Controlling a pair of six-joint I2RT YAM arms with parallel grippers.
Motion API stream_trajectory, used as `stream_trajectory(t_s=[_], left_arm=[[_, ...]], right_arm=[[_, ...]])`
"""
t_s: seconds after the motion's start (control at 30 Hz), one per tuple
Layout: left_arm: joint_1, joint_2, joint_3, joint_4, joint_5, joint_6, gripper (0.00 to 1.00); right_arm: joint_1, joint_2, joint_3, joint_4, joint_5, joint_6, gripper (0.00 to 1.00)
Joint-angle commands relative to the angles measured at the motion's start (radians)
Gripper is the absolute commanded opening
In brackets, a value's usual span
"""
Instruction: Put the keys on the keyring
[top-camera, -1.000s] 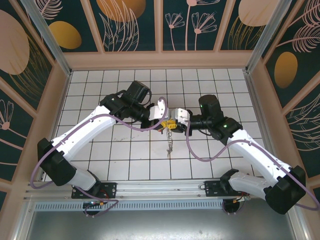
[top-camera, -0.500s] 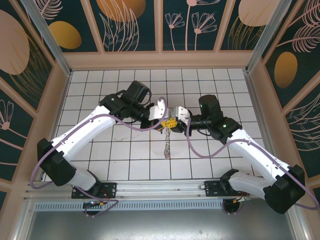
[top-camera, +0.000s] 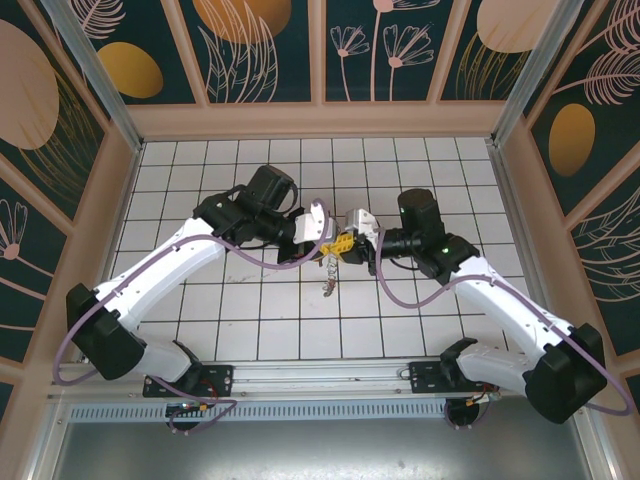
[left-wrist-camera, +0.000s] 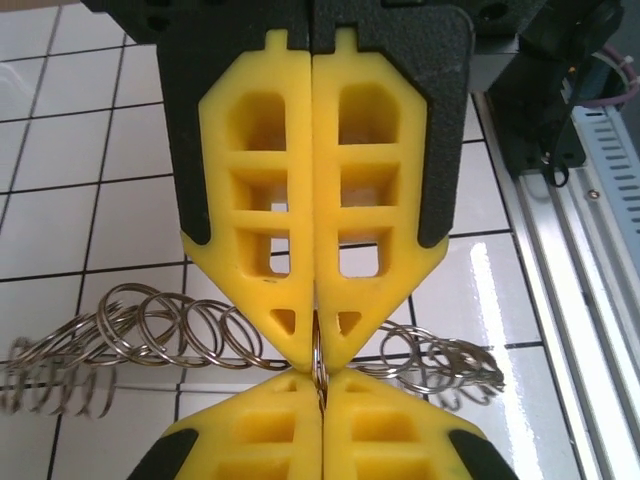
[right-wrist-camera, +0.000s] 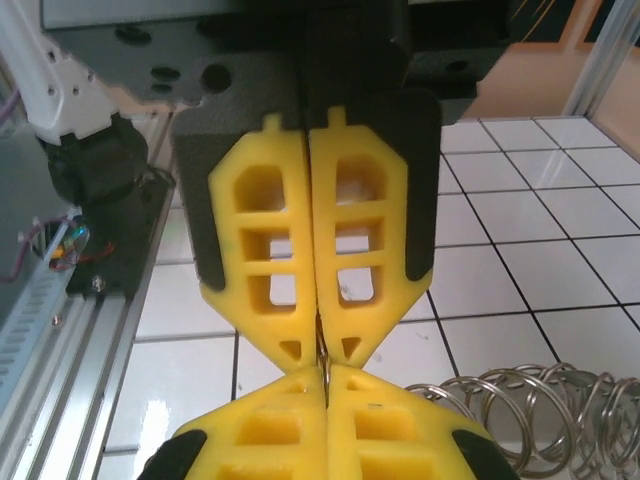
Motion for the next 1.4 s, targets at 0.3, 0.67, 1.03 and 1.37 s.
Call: stream_trajectory(t_s=[0.3, 0.67, 1.03, 1.37], left_arm=[[-0.004, -0.107, -0.237, 0.350, 0.042, -0.115, 0.33], [-0.004, -0.122, -0.242, 0.421, -0.044, -0.133, 0.32], [-0.004, -0.134, -0.275, 0.390, -0.073, -0.045, 0.00], [-0.004, -0.115, -0.274, 0.312, -0.064, 0.021, 0.17]], right_arm=[[-0.049, -0.122, -0.233, 0.576, -0.010, 0.381, 0.00], [-0.033, -0.158, -0.261, 0.555, 0.027, 0.352, 0.00], [-0.032, -0.172, -0.300, 0.692, 0.045, 0.432, 0.00], [0.025, -0.167, -0.354, 0.806, 0.104, 0.495, 0.00]])
